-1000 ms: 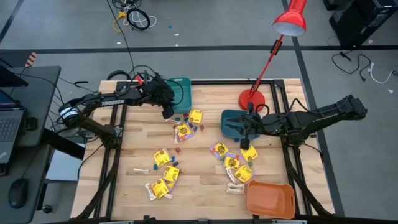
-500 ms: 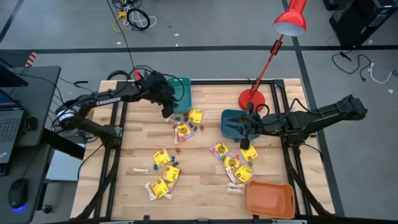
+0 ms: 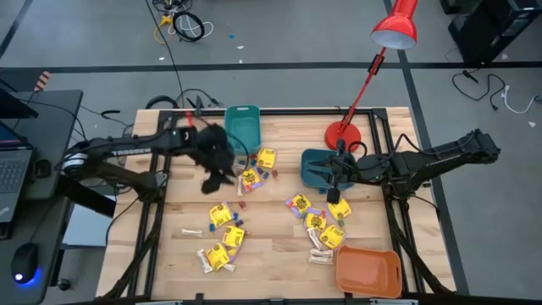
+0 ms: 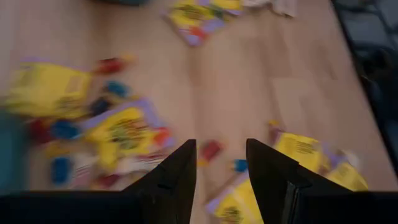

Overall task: Sort candy
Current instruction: Put the red candy into the green bin

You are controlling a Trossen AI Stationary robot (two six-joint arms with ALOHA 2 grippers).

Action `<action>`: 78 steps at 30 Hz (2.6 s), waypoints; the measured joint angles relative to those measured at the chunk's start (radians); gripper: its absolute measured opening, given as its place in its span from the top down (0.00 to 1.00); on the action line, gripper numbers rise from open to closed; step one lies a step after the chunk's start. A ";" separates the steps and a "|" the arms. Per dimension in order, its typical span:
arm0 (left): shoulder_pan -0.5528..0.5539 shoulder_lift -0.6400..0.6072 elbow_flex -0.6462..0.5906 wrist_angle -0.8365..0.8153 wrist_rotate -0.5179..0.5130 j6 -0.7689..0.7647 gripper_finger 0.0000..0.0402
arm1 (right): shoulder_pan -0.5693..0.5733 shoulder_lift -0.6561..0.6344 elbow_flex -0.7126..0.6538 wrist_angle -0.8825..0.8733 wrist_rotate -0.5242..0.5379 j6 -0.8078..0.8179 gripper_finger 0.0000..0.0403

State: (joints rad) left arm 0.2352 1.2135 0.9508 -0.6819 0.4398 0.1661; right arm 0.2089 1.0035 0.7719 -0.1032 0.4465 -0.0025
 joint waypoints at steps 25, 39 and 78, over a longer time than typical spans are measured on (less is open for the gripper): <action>-0.393 0.018 -0.217 0.400 -0.447 -0.014 0.65 | 0.020 -0.002 0.000 -0.026 -0.056 0.011 0.81; -0.393 0.017 -0.495 0.795 -0.499 0.055 0.65 | 0.039 -0.027 0.000 -0.025 -0.056 0.019 0.81; -0.372 0.259 -0.546 0.978 -0.548 0.100 0.65 | 0.039 -0.027 0.000 -0.026 -0.055 0.020 0.81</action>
State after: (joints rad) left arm -0.1370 1.4729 0.4053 0.2961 -0.1081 0.2660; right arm 0.2479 0.9760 0.7719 -0.1295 0.3912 0.0177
